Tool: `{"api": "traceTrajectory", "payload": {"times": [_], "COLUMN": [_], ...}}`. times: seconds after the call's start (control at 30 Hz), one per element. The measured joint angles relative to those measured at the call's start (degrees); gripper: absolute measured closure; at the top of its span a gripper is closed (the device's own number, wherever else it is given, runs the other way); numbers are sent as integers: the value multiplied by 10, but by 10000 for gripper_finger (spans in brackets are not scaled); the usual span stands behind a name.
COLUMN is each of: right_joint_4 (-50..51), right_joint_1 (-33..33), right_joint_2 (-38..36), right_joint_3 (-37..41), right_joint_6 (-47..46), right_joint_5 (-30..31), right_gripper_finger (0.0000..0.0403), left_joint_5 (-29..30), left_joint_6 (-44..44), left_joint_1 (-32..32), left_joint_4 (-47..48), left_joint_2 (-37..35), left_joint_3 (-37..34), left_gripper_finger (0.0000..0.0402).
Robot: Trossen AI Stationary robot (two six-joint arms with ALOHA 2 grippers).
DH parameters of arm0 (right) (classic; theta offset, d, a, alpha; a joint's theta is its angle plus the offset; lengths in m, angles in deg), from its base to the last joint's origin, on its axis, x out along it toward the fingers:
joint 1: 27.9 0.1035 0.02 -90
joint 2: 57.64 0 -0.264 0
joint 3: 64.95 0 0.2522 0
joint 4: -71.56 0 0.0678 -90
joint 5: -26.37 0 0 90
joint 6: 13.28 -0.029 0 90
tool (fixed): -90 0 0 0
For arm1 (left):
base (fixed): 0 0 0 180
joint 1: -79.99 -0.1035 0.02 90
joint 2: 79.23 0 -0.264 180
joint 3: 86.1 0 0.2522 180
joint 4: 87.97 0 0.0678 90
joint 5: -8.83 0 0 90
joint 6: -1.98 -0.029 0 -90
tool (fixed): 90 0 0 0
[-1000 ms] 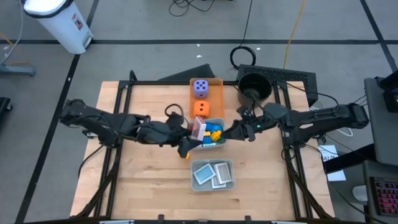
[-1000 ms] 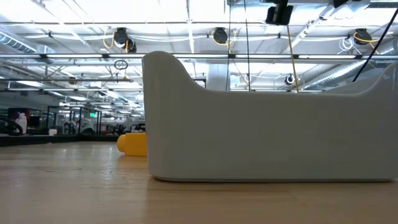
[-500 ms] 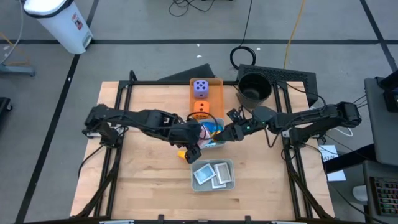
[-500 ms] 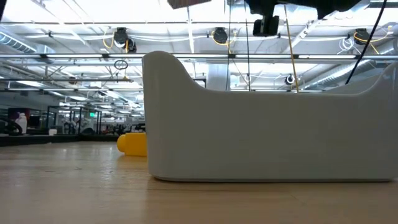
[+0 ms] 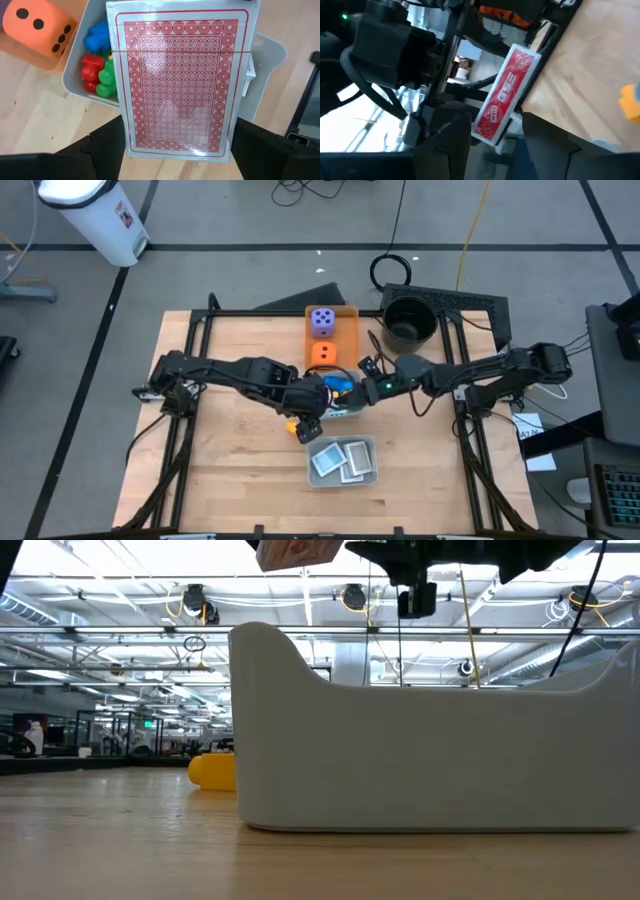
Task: Pick & Place Toys
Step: Put the red card pack into the bottom gray bin
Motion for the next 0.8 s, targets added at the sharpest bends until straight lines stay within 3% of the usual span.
{"api": "traceTrajectory", "payload": {"times": [0.63,0.8], "right_joint_4": [-106,-97], "right_joint_1": [-4,-6], "right_joint_2": [79,79], "right_joint_3": [0,0], "right_joint_6": [-102,-100], "right_joint_5": [-5,-2], "right_gripper_finger": [233,262], "left_joint_5": [0,-17], "left_joint_6": [-53,-60], "left_joint_1": [-1,-3], "left_joint_4": [31,37], "left_joint_2": [8,16], "left_joint_3": [0,0], "left_gripper_finger": [103,103]}}
